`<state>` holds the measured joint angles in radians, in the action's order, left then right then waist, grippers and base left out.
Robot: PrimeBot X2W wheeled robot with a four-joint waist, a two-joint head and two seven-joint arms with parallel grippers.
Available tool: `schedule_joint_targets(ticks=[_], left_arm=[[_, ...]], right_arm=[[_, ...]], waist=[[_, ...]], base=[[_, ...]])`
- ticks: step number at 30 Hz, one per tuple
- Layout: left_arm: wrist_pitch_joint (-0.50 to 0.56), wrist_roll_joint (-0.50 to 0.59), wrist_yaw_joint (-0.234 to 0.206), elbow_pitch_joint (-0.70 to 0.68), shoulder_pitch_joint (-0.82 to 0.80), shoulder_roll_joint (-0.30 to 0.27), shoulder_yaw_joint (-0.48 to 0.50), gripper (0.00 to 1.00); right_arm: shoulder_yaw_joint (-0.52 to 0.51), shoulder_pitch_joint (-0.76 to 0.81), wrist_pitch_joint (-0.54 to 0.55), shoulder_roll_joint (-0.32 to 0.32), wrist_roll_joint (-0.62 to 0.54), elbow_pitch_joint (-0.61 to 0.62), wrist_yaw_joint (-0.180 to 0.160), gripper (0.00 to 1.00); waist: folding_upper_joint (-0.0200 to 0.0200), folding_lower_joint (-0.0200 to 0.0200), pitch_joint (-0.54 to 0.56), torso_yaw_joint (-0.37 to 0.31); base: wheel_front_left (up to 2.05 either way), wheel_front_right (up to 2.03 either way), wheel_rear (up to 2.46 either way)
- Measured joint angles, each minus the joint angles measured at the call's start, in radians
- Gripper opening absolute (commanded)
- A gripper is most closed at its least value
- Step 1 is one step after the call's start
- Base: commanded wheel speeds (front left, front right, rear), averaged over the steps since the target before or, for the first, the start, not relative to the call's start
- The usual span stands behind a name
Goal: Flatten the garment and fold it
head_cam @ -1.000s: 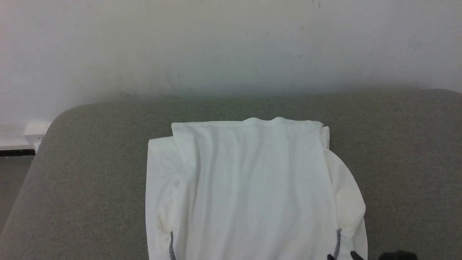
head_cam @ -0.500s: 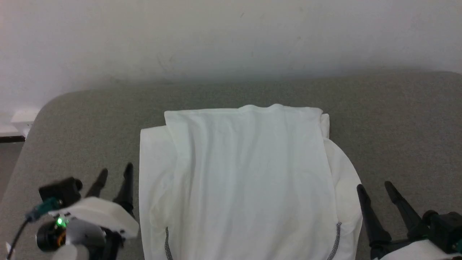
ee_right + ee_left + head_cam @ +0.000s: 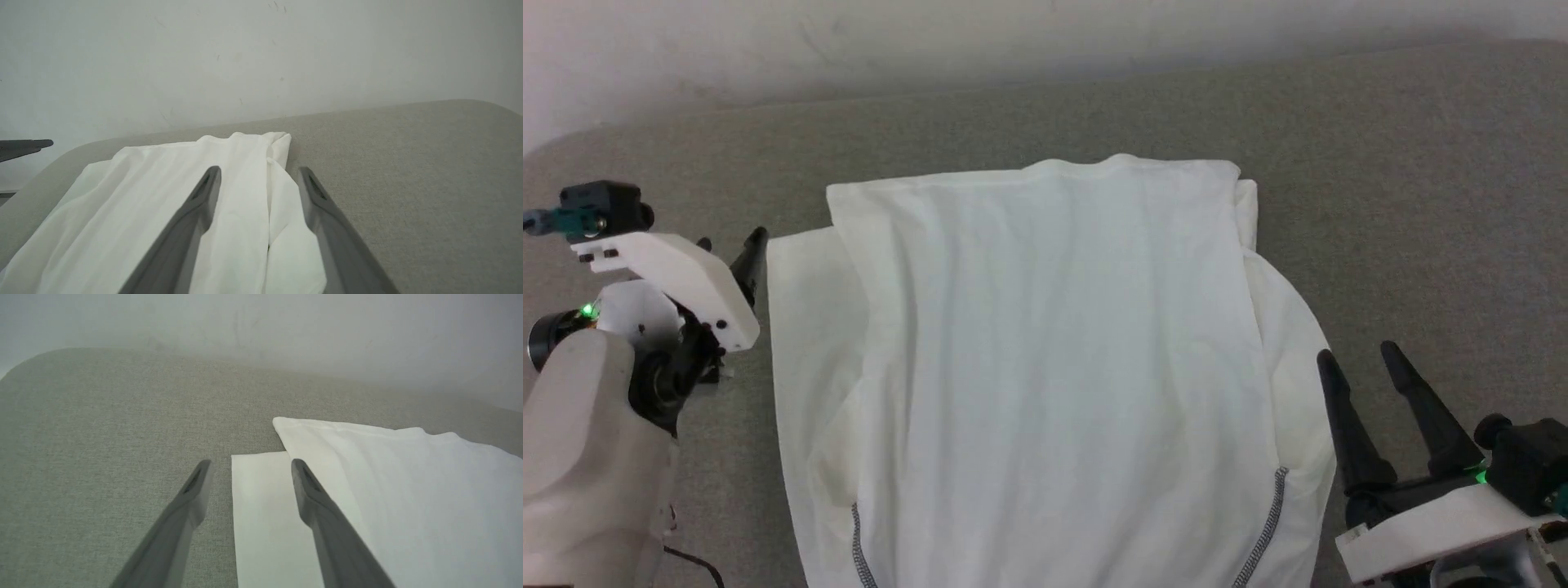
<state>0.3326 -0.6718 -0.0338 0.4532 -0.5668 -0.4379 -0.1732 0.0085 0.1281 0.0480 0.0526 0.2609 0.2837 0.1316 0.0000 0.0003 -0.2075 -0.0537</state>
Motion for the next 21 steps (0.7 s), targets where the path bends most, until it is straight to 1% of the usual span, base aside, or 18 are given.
schedule_joint_targets(ticks=[3, 6, 13, 14, 15, 16, 19, 21], left_arm=[[0.074, -0.008, 0.029, 0.103, -0.058, -0.012, -0.023, 1.00], [0.125, -0.015, 0.058, 0.193, -0.104, -0.023, -0.039, 1.00], [0.198, -0.006, 0.074, 0.339, -0.184, -0.040, -0.074, 1.00], [0.215, -0.005, 0.078, 0.354, -0.200, -0.045, -0.081, 0.74], [0.235, -0.003, 0.086, 0.366, -0.214, -0.049, -0.090, 0.44], [0.256, -0.005, 0.088, 0.378, -0.223, -0.052, -0.092, 0.00], [0.300, -0.008, 0.108, 0.399, -0.245, -0.057, -0.105, 0.00], [0.301, -0.014, 0.112, 0.409, -0.251, -0.054, -0.106, 0.00]], right_arm=[[0.011, -0.009, -0.009, 0.000, 0.006, -0.017, 0.000, 1.00], [0.022, -0.024, -0.015, 0.000, 0.017, -0.030, 0.000, 1.00], [0.034, -0.047, -0.023, 0.000, 0.029, -0.055, 0.000, 1.00], [0.037, -0.049, -0.023, 0.000, 0.031, -0.057, 0.000, 1.00], [0.038, -0.051, -0.024, 0.000, 0.031, -0.059, 0.000, 1.00], [0.039, -0.052, -0.024, 0.000, 0.031, -0.062, 0.000, 1.00], [0.041, -0.057, -0.024, 0.000, 0.031, -0.068, 0.000, 1.00], [0.038, -0.058, -0.025, 0.001, 0.031, -0.073, 0.000, 1.00]], waist=[[0.0000, 0.0000, -0.030, -0.026], [0.0000, -0.0001, -0.057, -0.054], [0.0000, -0.0003, -0.108, -0.109], [0.0000, -0.0005, -0.113, -0.116], [0.0000, -0.0006, -0.118, -0.122], [0.0001, -0.0005, -0.122, -0.127], [0.0000, -0.0006, -0.129, -0.139], [0.0000, -0.0005, -0.129, -0.142]], base=[[0.00, 0.00, 0.00], [0.00, 0.00, 0.00], [0.00, 0.00, 0.00], [0.00, 0.00, 0.00], [0.00, 0.00, 0.00], [0.00, 0.00, 0.00], [0.00, 0.00, 0.00], [0.00, 0.00, 0.00]])
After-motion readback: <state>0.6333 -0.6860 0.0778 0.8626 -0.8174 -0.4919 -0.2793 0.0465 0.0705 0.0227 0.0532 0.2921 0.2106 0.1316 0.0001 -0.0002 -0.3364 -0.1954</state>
